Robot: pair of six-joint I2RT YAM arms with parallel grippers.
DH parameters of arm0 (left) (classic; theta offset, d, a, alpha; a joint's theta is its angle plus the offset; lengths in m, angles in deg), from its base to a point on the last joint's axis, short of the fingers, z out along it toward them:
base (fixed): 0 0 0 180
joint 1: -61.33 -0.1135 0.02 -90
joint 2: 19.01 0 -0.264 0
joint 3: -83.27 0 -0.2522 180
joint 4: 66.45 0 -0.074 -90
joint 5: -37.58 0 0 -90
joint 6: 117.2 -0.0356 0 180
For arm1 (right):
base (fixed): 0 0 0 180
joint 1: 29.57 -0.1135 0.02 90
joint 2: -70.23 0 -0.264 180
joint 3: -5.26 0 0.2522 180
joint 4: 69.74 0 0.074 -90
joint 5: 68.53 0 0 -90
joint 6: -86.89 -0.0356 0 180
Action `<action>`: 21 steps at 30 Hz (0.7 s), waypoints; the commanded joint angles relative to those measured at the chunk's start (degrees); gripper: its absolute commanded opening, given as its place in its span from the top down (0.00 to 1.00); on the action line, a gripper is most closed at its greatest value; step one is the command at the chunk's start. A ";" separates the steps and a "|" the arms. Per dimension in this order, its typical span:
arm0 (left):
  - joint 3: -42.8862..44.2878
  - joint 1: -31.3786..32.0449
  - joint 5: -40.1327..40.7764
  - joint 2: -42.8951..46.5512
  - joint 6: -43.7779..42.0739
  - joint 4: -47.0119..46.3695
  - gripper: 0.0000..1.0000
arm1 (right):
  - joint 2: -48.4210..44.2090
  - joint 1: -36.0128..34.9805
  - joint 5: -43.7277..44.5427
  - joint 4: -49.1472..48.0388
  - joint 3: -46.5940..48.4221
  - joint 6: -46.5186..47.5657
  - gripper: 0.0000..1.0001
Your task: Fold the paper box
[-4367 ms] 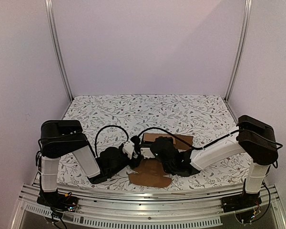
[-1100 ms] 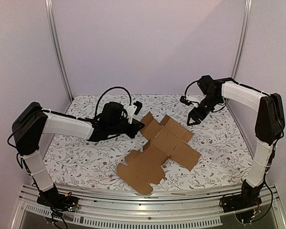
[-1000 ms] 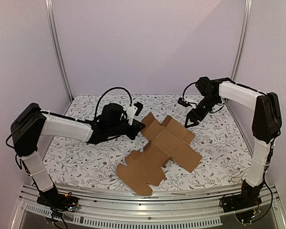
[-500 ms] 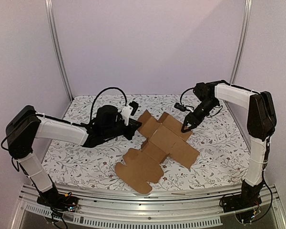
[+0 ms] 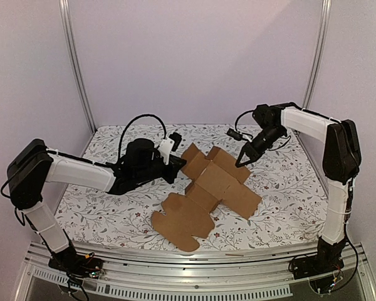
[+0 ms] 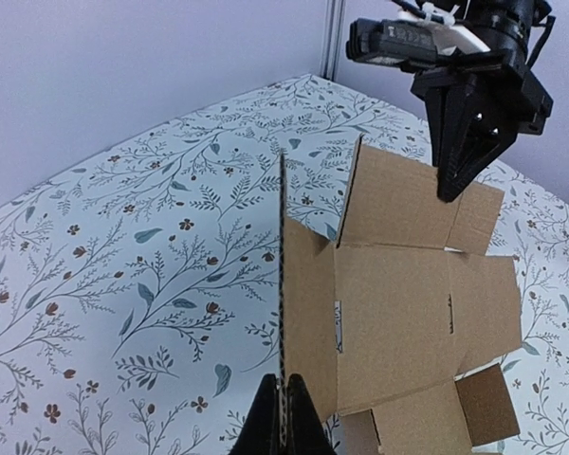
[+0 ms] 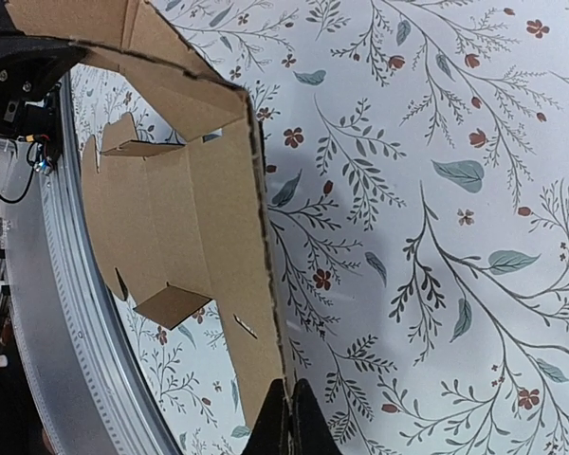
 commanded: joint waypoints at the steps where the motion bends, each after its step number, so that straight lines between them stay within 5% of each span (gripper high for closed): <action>1: -1.26 0.74 0.82 1.89 0.07 -1.88 0.97 | 0.61 -0.77 3.54 -0.30 0.57 -0.10 1.00; 4: -2.00 0.76 2.58 3.20 1.40 -1.05 0.69 | -1.86 -2.64 12.95 -2.44 1.22 0.67 1.00; 6: -4.33 0.76 4.86 5.87 2.91 -1.93 0.60 | -3.75 -4.85 21.90 -3.39 3.60 2.14 1.00; 14: -20.77 0.32 17.17 20.00 12.22 -7.44 0.53 | -6.76 -17.76 59.72 -18.21 4.84 18.69 1.00; 21: -31.52 -1.75 24.93 17.60 21.35 -13.30 0.51 | -11.99 -28.33 77.63 -63.34 -19.14 43.50 1.00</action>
